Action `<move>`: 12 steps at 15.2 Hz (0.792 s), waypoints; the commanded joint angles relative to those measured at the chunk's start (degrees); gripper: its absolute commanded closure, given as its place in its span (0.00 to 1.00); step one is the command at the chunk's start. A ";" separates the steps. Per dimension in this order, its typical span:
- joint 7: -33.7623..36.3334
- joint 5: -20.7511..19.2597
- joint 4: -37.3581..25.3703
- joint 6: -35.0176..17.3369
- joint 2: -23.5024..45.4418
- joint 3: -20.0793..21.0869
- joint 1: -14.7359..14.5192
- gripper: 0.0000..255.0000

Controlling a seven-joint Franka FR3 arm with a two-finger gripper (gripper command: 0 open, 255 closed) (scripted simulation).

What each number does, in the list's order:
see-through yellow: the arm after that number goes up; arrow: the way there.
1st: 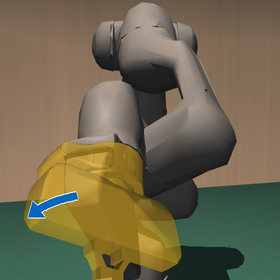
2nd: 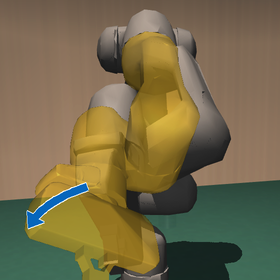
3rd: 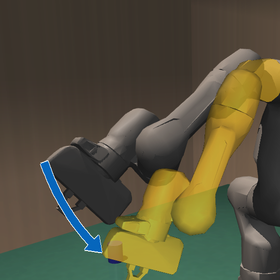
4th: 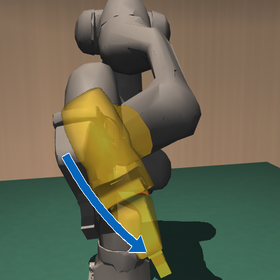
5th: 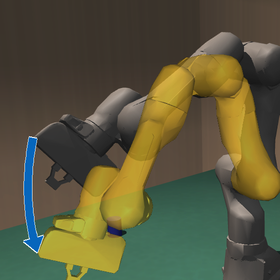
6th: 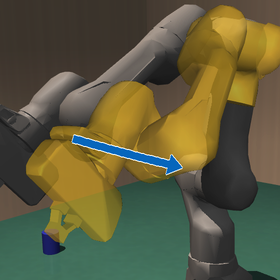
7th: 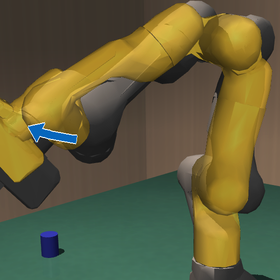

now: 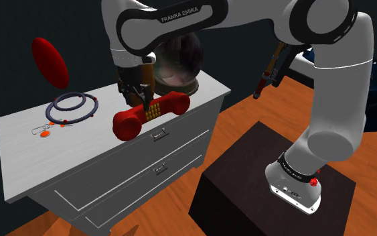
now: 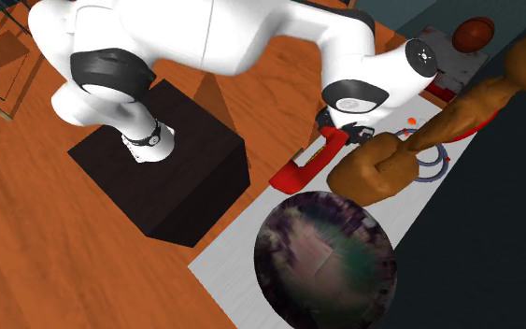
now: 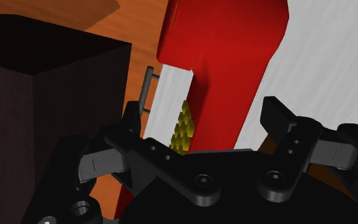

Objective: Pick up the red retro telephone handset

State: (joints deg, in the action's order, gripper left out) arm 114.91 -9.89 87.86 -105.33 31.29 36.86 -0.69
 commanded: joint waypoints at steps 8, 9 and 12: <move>1.05 -1.90 0.75 -3.85 4.16 -2.81 -1.10 0.00; 0.49 -1.74 1.76 -4.27 3.65 -2.82 -0.37 1.00; 0.76 -2.08 0.67 -4.11 4.56 -2.98 -0.99 1.00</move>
State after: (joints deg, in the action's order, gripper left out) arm 115.79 -11.74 88.01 -109.40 35.45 34.54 -2.25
